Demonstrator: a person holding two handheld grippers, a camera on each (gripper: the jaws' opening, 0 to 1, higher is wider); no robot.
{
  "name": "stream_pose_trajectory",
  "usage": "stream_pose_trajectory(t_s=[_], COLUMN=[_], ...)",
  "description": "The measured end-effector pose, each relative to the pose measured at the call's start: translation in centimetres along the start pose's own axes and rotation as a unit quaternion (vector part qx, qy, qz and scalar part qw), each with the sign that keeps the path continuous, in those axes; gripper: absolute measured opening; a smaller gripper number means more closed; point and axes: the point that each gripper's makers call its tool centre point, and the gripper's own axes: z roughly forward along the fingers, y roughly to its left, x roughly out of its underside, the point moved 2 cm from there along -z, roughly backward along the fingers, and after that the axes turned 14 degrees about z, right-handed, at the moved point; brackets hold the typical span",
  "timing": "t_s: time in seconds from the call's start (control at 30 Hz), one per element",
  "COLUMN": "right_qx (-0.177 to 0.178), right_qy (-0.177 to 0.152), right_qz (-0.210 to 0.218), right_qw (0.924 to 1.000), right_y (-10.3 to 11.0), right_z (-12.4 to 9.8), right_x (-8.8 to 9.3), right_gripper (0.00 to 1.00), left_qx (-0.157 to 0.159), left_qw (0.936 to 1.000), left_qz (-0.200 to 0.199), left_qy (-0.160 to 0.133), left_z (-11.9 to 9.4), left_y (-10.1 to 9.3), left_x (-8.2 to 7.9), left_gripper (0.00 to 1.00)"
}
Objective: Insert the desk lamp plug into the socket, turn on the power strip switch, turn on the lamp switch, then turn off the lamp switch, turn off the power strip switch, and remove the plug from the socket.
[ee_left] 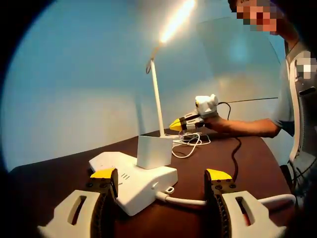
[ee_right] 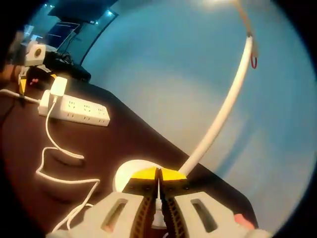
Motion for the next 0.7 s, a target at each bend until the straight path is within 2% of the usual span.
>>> stream_pose_trajectory(t_s=[0.1,0.37,0.47,0.7], right_qx=[-0.001,-0.005,-0.008,-0.022], right_qy=[0.002,-0.013,-0.006,-0.010], right_qz=[0.000,0.050,0.060,0.080], right_qw=[1.0000,0.9986,0.9981,0.9965], right_y=[0.2,-0.6,-0.9,-1.0], right_z=[-0.1,-0.8,-1.3,-3.3], right_x=[-0.1,-1.5,-2.2,-3.8], right_gripper=[0.03,0.03,0.03,0.08], left_qx=[0.000,-0.003,0.014,-0.002], left_qw=[1.0000,0.9999,0.9998,0.9997], left_qz=[0.000,-0.006,-0.017,-0.023], left_qy=[0.000,-0.008,0.001,-0.007], left_z=[0.0,0.0,0.1,-0.3], left_y=[-0.1,0.0,-0.3,-0.3], left_x=[0.0,-0.4,-0.2,-1.7], left_gripper=[0.68,0.68,0.68,0.69])
